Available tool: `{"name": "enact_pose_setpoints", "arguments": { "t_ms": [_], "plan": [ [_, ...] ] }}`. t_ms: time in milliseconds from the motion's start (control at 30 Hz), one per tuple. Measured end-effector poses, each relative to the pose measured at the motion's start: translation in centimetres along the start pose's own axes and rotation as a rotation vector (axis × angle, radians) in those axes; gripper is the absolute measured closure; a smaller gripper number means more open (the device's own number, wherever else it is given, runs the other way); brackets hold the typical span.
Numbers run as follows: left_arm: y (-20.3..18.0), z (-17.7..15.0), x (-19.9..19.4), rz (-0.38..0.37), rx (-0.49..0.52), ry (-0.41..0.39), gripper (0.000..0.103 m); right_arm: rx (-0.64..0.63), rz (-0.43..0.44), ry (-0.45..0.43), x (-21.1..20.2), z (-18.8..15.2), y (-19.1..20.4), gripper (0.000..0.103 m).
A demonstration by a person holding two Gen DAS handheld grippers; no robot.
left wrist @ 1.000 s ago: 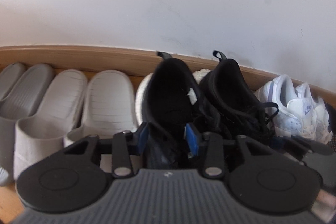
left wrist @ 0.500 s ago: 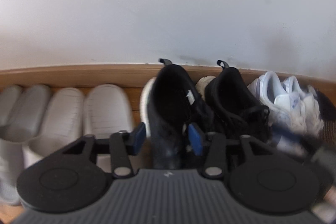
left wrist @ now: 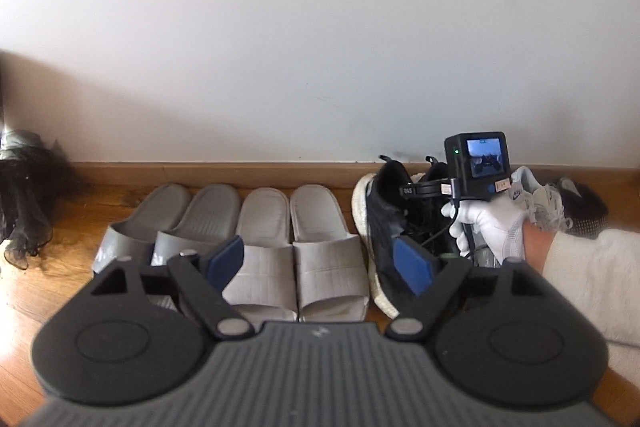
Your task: Organize scattered shoes
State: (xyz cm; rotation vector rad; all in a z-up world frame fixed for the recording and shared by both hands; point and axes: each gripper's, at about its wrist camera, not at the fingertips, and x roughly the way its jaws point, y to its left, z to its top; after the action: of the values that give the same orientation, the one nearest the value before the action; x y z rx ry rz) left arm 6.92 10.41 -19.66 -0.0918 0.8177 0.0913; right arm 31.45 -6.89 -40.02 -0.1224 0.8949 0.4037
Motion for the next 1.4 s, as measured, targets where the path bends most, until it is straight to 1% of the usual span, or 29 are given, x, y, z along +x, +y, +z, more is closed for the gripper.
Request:
{"name": "enact_pose_setpoints", "arguments": {
  "t_ms": [33,67,100,133,167,233,267,300,333,400,467,533,567,633,667,700,733,767,800,833,867,900,967,1033,1067,1133,1267,1333,1400],
  "plan": [
    [-0.2,0.0,0.2,0.002,-0.004,0.006,0.022,-0.006,0.023,-0.014,-1.2,-0.2,-0.1,0.056],
    [-0.4,0.0,0.3,-0.001,-0.011,0.018,0.022,-0.012,0.047,-0.027,-2.4,-0.4,-0.2,0.049],
    [-0.7,-0.1,0.3,-0.017,-0.010,0.032,0.022,-0.019,0.069,-0.047,-3.8,-0.7,-0.4,0.031],
    [-0.9,-0.1,0.4,-0.026,-0.006,0.033,0.022,-0.033,0.089,-0.102,-6.4,-1.6,-1.1,0.013],
    [-1.6,0.0,0.1,-0.047,0.013,0.024,0.022,-0.046,0.107,-0.155,-8.9,-2.4,-1.9,0.004],
    [-2.1,-0.1,-0.4,-0.063,0.042,0.012,0.022,-0.058,0.116,-0.221,-11.8,-3.9,-4.5,0.004],
    [-2.6,-0.2,-0.6,-0.071,0.062,0.004,0.022,-0.070,0.104,-0.229,-13.7,-5.3,-6.4,0.004],
    [-2.9,-0.2,-0.8,-0.075,0.071,-0.001,0.022,-0.072,0.087,-0.211,-14.5,-6.3,-8.3,0.006],
    [-3.2,-0.3,-1.0,-0.080,0.080,-0.005,0.022,-0.069,0.068,-0.193,-14.3,-6.6,-10.0,0.006],
    [-4.0,-0.5,-0.9,-0.089,0.092,0.001,0.022,-0.040,0.008,-0.133,-13.6,-8.7,-13.8,0.008],
    [-4.4,-0.7,-0.9,-0.090,0.098,0.009,0.022,-0.025,-0.038,-0.132,-13.1,-9.9,-16.0,0.009],
    [-5.0,-0.7,-1.1,-0.091,0.106,0.011,0.022,-0.044,-0.096,-0.160,-13.0,-11.3,-17.7,0.010],
    [-5.3,-0.7,-1.4,-0.096,0.115,0.005,0.022,-0.029,-0.122,-0.173,-13.3,-11.4,-18.9,0.011],
    [-5.7,-0.8,-2.2,-0.102,0.133,-0.013,0.022,0.056,-0.125,-0.194,-14.9,-11.0,-21.4,0.011],
    [-5.8,-0.9,-2.6,-0.106,0.140,-0.027,0.021,0.107,-0.136,-0.189,-15.4,-11.2,-22.7,0.011],
    [-5.8,-1.0,-2.8,-0.107,0.144,-0.036,0.020,0.101,-0.130,-0.162,-15.1,-11.8,-23.6,0.011],
    [-5.8,-1.1,-3.0,-0.108,0.147,-0.044,0.015,0.095,-0.124,-0.135,-14.8,-12.3,-24.4,0.014],
    [-5.8,-1.3,-3.1,-0.104,0.145,-0.051,0.014,0.089,-0.117,-0.108,-14.5,-12.8,-25.2,0.019],
    [-5.8,-1.4,-3.0,-0.106,0.131,-0.042,0.014,0.079,-0.110,-0.081,-14.2,-13.4,-26.0,0.019],
    [-5.8,-1.4,-2.8,-0.113,0.118,-0.027,0.014,0.050,-0.098,-0.057,-13.5,-13.7,-26.2,0.033],
    [-5.8,-1.4,-2.3,-0.136,0.096,0.004,0.014,0.042,-0.075,-0.043,-12.6,-13.8,-26.2,0.050],
    [-6.2,-1.4,-1.9,-0.141,0.099,0.011,0.014,0.035,-0.055,-0.034,-11.8,-13.8,-26.2,0.045],
    [-7.0,-1.3,-1.2,-0.149,0.108,0.022,0.014,0.043,-0.060,-0.065,-10.1,-13.5,-25.4,0.036],
    [-7.9,-1.2,-0.7,-0.139,0.136,0.018,0.014,0.079,-0.076,-0.084,-8.5,-12.9,-24.7,0.035],
    [-8.3,-1.1,-0.6,-0.152,0.148,0.012,0.014,0.103,-0.090,-0.095,-7.9,-12.3,-24.3,0.036],
    [-8.7,-1.1,-0.4,-0.171,0.154,0.006,0.014,0.098,-0.121,-0.104,-7.0,-11.2,-23.3,0.035],
    [-8.8,-1.2,0.0,-0.175,0.164,0.007,0.014,0.096,-0.164,-0.085,-6.6,-10.6,-22.4,0.032],
    [-8.5,-1.3,0.1,-0.159,0.160,0.006,0.014,0.110,-0.173,-0.057,-6.9,-10.4,-22.6,0.031],
    [-7.8,-1.2,-0.1,-0.125,0.117,0.015,0.014,0.127,-0.189,-0.071,-8.9,-10.1,-22.3,0.026]
  ]
}}
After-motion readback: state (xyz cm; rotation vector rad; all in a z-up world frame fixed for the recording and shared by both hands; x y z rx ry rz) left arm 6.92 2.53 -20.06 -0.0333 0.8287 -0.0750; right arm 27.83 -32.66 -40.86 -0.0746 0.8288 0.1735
